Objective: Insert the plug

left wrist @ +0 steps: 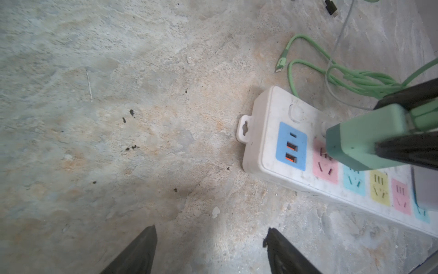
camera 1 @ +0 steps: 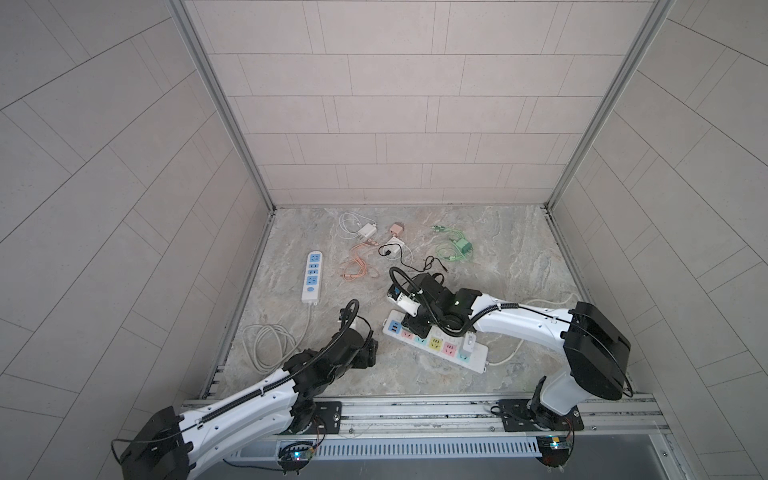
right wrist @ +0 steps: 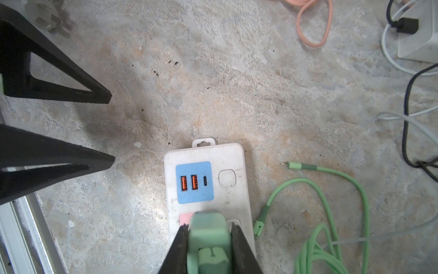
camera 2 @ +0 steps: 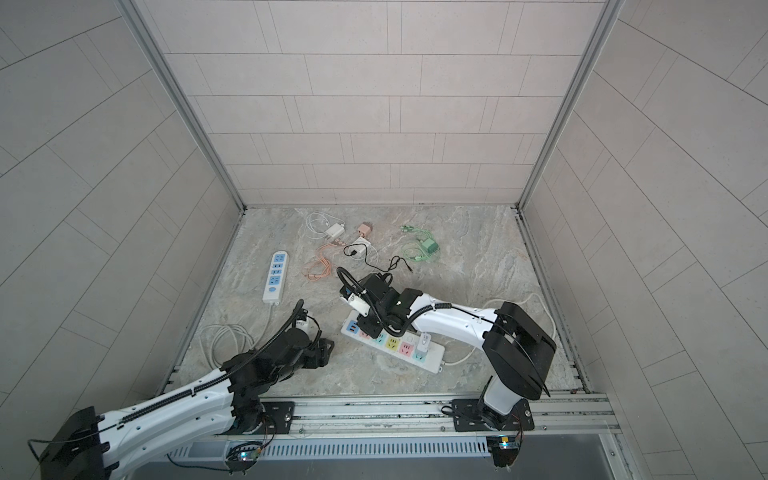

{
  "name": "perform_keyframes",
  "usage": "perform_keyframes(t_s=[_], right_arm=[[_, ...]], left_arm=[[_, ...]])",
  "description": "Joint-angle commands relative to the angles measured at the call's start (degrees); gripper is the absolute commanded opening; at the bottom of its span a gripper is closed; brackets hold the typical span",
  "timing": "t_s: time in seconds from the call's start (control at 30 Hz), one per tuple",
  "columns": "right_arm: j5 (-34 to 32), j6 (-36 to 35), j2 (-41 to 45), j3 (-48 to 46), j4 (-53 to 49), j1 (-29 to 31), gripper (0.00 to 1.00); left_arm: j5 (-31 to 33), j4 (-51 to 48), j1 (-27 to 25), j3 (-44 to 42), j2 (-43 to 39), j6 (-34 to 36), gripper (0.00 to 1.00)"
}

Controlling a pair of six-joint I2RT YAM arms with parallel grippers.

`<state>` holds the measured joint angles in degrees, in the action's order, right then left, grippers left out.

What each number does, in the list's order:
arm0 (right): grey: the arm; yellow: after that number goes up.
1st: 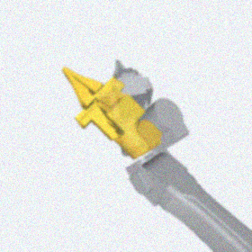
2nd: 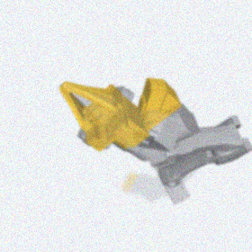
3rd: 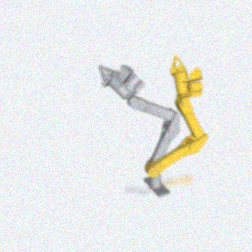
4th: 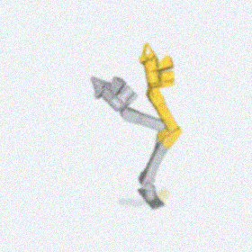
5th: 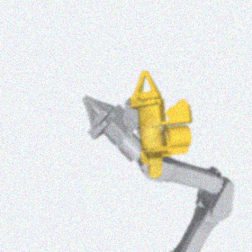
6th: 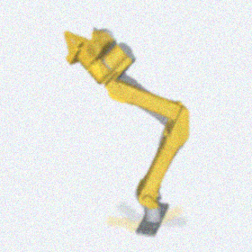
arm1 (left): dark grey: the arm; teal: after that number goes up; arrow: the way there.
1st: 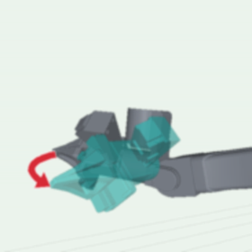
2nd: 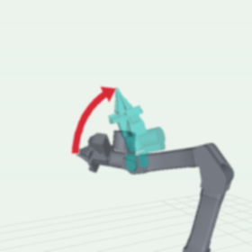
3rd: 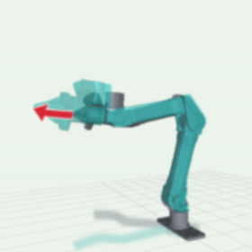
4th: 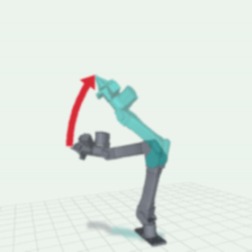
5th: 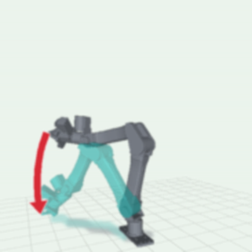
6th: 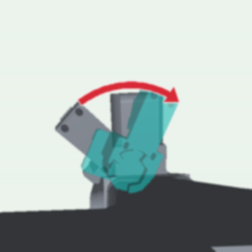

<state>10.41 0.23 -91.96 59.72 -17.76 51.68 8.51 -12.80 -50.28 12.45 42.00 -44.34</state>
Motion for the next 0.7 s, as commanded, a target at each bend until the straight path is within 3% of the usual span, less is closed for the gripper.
perform_keyframes(t_s=[0.0, 0.67], right_arm=[[-1.2, -0.4, -0.9, 0.5, -3.0, -0.3, 0.00], [-4.4, 4.0, -1.3, -8.6, 2.3, 2.2, 0.01]], left_arm=[[1.2, -2.0, 0.2, 0.5, -0.9, 0.8, 0.79], [3.5, -6.2, 0.4, 6.2, -2.8, 4.7, 0.80]])
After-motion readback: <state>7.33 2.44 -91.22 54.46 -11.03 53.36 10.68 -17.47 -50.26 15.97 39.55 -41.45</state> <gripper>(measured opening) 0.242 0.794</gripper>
